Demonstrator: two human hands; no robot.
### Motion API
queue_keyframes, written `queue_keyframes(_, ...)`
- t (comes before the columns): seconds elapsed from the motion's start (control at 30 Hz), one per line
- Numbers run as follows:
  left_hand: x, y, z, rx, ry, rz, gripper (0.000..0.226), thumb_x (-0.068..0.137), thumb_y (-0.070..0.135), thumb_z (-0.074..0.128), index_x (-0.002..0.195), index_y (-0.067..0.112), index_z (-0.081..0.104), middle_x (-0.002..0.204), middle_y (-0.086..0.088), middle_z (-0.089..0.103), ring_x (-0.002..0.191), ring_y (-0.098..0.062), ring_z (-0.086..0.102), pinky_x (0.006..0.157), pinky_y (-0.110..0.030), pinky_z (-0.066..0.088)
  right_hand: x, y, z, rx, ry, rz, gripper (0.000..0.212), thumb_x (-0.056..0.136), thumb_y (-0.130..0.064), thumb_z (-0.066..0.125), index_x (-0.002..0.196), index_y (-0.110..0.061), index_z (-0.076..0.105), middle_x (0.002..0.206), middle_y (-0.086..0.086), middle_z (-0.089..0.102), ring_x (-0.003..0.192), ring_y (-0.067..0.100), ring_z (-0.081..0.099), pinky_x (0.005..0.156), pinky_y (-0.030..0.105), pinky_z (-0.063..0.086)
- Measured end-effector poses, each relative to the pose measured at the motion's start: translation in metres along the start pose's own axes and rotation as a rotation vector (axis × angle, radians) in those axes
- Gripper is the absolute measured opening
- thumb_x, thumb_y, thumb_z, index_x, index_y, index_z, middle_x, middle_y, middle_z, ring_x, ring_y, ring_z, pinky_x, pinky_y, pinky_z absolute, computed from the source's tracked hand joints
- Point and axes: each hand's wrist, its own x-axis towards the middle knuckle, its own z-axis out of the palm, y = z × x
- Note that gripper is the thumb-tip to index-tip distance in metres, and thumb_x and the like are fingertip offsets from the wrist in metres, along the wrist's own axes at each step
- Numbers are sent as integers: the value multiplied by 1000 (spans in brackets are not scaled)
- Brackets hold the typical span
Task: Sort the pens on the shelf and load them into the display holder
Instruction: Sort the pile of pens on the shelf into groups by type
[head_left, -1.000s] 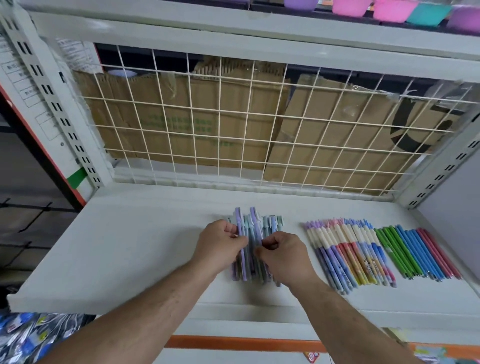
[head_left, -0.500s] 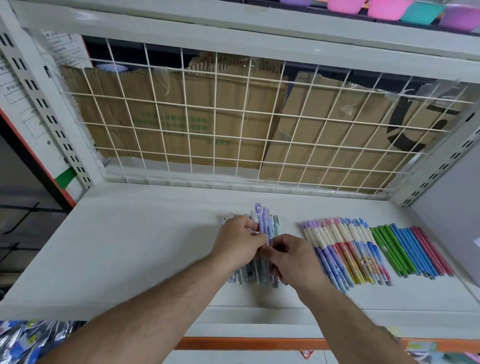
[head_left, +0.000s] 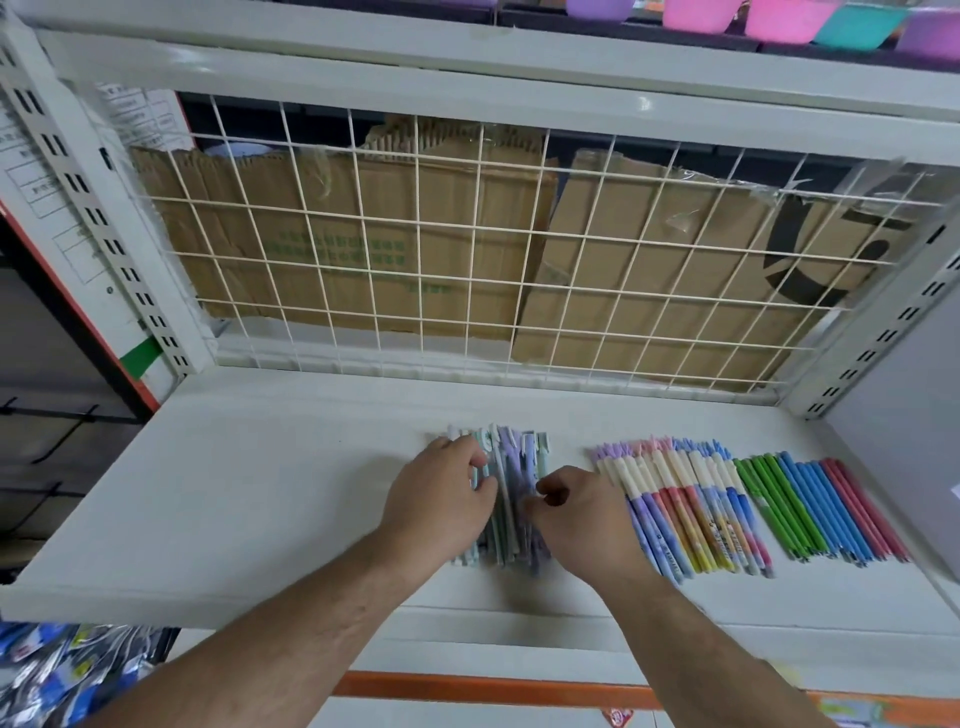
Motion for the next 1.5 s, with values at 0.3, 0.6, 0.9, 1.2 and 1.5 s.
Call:
queue_keyframes(0.3, -21, -20, -11, 147, 51, 5, 14, 91, 43, 54, 96, 31, 58, 94, 10, 53, 89, -13, 59, 70, -27, 45, -20, 1, -6, -401, 189, -374, 31, 92, -45, 59, 115, -25, 69, 106, -6, 66, 87, 15, 62, 63, 27, 51)
queue_keyframes(0.6, -29, -36, -10, 111, 17, -75, 20, 88, 48, 56, 92, 29, 62, 87, 12, 58, 85, -13, 60, 72, -29, 48, -33, -10, 9, -435, 99, -343, 18, 93, -38, 55, 100, -25, 66, 96, -7, 62, 74, 15, 60, 61, 28, 51)
queue_keyframes(0.9, -4, -29, -3, -91, -142, -229, 28, 74, 43, 64, 56, 24, 53, 50, 10, 56, 55, -14, 54, 47, -24, 31, -25, -34, 34, -457, -44, -257, 16, 95, -32, 53, 85, -23, 62, 79, -5, 64, 69, 19, 57, 57, 26, 42)
queue_keyframes(1.2, 8, -46, -6, -199, -173, -336, 23, 66, 33, 56, 44, 27, 54, 35, 6, 40, 44, -17, 38, 44, -23, 26, -19, -42, 48, -455, -112, -181, 17, 87, -33, 58, 101, -25, 64, 87, -4, 67, 76, 22, 59, 64, 27, 48)
queue_keyframes(1.5, 7, -65, -2, -482, -43, -392, 19, 69, 33, 59, 60, 16, 63, 52, 7, 63, 55, -15, 60, 53, -22, 43, -15, -55, 63, -583, -78, -139, 14, 91, -25, 54, 102, -21, 60, 85, -1, 62, 76, 25, 59, 63, 27, 44)
